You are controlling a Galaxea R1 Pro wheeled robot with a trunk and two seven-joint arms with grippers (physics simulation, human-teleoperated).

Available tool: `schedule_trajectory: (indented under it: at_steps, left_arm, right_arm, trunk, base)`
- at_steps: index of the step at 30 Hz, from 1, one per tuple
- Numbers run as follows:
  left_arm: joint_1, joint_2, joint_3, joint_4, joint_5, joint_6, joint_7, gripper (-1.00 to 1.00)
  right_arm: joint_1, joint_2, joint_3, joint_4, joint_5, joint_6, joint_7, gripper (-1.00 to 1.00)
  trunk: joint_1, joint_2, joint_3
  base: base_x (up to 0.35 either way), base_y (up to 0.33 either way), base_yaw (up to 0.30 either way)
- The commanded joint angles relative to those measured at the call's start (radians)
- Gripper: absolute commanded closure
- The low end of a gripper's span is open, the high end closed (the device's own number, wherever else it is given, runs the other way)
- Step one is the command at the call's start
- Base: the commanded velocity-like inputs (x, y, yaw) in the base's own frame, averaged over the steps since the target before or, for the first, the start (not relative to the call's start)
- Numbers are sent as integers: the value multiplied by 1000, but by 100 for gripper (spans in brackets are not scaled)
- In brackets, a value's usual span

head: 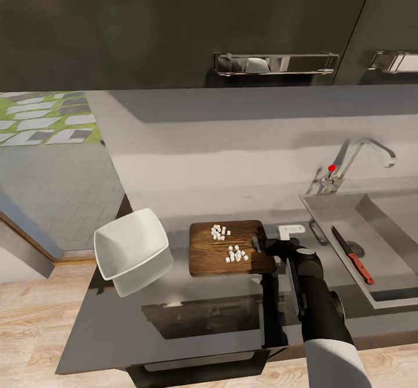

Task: In the kitchen, take the Vidalia onion out of the sink, dice it on the chopping board with the paring knife, put the diced onion into the bowl on the countertop, then place both the paring knife and the chopping board into the sink.

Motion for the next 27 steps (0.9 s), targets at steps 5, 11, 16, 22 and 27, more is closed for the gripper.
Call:
schedule_trajectory:
  at_steps: [5,11,16,22,27]
  left_arm:
    - [0,0,-1,0,10,0,-5,-100]
    - [0,1,-1,0,10,0,-5,-100]
    - [0,1,-1,0,10,0,-5,-100]
    - [0,1,-1,0,10,0,-5,-100]
    - [0,1,-1,0,10,0,-5,-100]
  right_arm:
    - [-1,1,-2,-1,11,2,-10,-100]
    - [-1,1,-1,-1,9,3,-12,-100]
    - [-1,1,-1,-1,8,3,-12,-100]
    - [-1,1,0,-1,8,3,-12,-100]
    - [-1,1,1,-1,8,3,-12,-100]
  trunk:
    - [1,-2,-2]
    - [1,-2,-4]
    - [1,-2,-8]
    - [1,-2,-15]
    - [1,-2,-20]
  base:
    - [0,0,0]
    - [0,0,0]
    - [0,0,0]
    - [0,0,0]
    - [0,0,0]
